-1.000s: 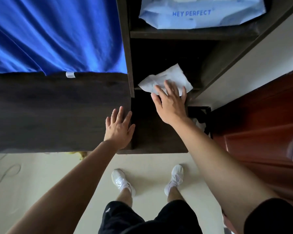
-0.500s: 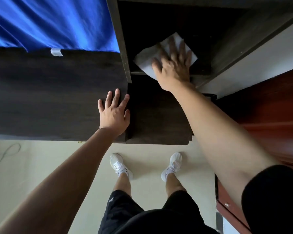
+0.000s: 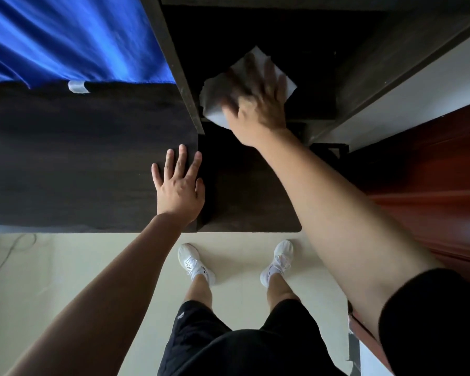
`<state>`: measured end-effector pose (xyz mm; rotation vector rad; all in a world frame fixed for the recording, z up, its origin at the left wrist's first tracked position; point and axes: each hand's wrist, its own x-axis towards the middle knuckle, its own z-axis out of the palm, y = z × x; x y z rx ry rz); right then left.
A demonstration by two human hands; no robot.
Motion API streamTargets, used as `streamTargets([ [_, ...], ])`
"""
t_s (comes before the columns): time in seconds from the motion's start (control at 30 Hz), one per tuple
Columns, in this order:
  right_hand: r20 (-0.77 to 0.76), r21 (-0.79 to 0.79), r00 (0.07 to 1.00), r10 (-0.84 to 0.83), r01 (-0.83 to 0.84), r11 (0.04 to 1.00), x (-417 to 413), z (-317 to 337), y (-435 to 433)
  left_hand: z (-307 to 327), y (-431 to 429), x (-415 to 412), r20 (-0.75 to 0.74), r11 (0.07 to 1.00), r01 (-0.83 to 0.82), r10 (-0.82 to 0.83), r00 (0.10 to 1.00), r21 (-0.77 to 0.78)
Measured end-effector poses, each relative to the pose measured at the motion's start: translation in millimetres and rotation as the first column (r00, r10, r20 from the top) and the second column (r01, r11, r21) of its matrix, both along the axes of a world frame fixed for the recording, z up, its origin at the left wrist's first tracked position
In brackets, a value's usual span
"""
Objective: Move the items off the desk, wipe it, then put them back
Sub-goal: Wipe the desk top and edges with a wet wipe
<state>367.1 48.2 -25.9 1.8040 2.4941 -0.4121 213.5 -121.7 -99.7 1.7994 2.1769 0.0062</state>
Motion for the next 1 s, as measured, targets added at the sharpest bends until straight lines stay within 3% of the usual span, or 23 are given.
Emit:
streamTargets([
  [0.17, 0.021, 0.042, 0.942, -0.336, 0.335, 0.941, 52.4, -4.1, 10.9, -0.5, -0.7, -2.0, 0.014, 1.000, 0.015, -0.015, 1.000, 0.008],
  [0.27, 0.019, 0.073, 0.918, -0.395, 0.393, 0.917, 57.3, -6.8, -13.0, -3.3, -1.2, -3.5, 0.019, 1.000, 0.016, -0.016, 1.000, 0.020],
  [0.33, 0.011, 0.059, 0.948, -0.317, 0.316, 0.947, 41.5, -7.2, -29.0, -4.5, -1.4, -2.8, 0.023, 1.000, 0.012, -0.013, 1.000, 0.021],
  [0.43, 0.018, 0.031, 0.998, -0.068, 0.067, 0.997, 1.6, -7.5, -31.2, -3.9, -0.7, -1.7, 0.026, 1.000, 0.006, -0.007, 1.000, 0.025],
  [0.6, 0.134, 0.000, 0.960, 0.247, -0.249, 0.969, -20.6, -1.1, 7.6, -1.9, -0.7, -3.3, 0.011, 1.000, 0.021, -0.021, 1.000, 0.022],
  [0.67, 0.086, 0.030, 0.983, 0.164, -0.167, 0.985, -4.3, -1.7, 9.7, -2.2, -0.8, -2.2, 0.016, 1.000, 0.016, -0.017, 1.000, 0.017],
  [0.73, 0.032, 0.051, 0.999, -0.033, 0.031, 0.998, 14.9, -5.1, 9.2, -2.4, -1.4, -1.7, 0.016, 1.000, 0.013, -0.013, 1.000, 0.017],
  [0.87, 0.007, -0.025, 0.924, -0.381, 0.381, 0.924, 52.8, -0.6, 17.4, -2.2, -1.0, -3.7, 0.024, 1.000, 0.026, -0.026, 0.999, 0.009],
  [1.0, -0.008, 0.046, 0.921, -0.389, 0.389, 0.920, 46.3, -4.1, -14.1, -0.2, -0.5, -5.1, 0.028, 1.000, 0.024, -0.024, 0.999, -0.005],
])
